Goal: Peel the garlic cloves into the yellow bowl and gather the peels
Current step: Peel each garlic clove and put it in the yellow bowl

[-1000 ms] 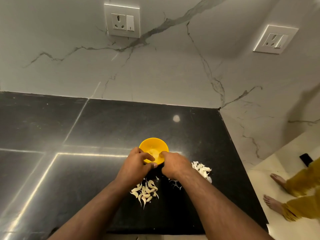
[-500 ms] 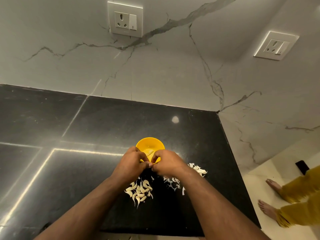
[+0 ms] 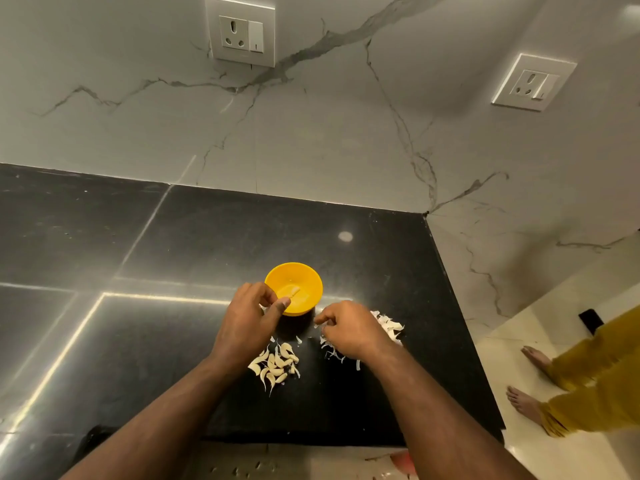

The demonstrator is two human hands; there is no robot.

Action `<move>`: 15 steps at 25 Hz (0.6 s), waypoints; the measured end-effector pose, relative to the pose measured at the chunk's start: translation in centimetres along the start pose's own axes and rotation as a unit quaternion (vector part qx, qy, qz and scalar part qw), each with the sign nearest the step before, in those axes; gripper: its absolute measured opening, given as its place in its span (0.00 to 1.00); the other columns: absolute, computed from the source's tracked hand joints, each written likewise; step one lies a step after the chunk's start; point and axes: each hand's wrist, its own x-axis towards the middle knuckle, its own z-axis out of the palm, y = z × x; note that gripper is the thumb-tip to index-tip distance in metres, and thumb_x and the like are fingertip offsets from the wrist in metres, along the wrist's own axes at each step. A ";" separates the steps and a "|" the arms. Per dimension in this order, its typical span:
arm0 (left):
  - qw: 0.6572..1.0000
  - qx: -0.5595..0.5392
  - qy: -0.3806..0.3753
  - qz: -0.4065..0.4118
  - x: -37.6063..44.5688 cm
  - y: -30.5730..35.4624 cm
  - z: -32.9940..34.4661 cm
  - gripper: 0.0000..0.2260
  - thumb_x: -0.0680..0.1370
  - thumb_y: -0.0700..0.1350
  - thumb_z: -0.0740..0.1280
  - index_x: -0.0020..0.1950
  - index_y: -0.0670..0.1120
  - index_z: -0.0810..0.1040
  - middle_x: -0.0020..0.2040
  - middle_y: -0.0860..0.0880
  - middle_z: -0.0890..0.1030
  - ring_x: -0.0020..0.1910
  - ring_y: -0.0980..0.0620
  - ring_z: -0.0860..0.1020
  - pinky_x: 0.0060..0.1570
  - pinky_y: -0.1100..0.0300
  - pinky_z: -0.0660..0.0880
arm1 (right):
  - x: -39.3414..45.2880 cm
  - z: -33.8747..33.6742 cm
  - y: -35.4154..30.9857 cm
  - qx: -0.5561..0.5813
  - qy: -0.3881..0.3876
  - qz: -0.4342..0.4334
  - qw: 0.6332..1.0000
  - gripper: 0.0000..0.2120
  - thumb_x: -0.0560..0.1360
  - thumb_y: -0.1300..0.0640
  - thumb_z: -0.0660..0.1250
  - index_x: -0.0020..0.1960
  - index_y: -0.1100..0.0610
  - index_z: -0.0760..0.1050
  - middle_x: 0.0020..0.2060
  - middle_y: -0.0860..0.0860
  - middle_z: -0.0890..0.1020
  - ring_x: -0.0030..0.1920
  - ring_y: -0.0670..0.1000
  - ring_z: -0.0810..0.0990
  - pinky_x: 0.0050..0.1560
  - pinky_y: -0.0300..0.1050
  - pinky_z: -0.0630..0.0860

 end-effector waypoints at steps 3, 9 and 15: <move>0.998 0.034 -0.048 -0.021 -1.3 -0.7 -0.2 0.07 0.78 0.52 0.71 0.42 0.53 0.76 0.41 0.54 0.78 0.40 0.56 0.76 0.35 0.59 0.69 | -0.9 2.4 -1.4 -0.057 -0.010 -0.061 0.996 0.19 0.78 0.56 0.63 0.68 0.43 0.77 0.65 0.49 0.80 0.64 0.53 0.78 0.63 0.47 0.75; 0.992 0.084 -0.097 -0.006 -3.4 -2.6 0.0 0.06 0.78 0.52 0.71 0.53 0.56 0.82 0.49 0.56 0.75 0.50 0.58 0.73 0.50 0.58 0.75 | -1.6 3.4 -0.8 -0.123 0.007 -0.013 0.992 0.16 0.78 0.54 0.61 0.63 0.47 0.79 0.61 0.53 0.80 0.60 0.58 0.79 0.59 0.51 0.78; 0.985 0.120 -0.126 0.005 -4.1 -2.7 0.3 0.09 0.78 0.56 0.68 0.58 0.61 0.81 0.54 0.58 0.75 0.56 0.57 0.72 0.58 0.50 0.74 | -2.3 4.4 0.3 0.141 -0.009 0.038 0.989 0.13 0.78 0.58 0.67 0.62 0.53 0.81 0.47 0.51 0.85 0.46 0.50 0.84 0.53 0.48 0.81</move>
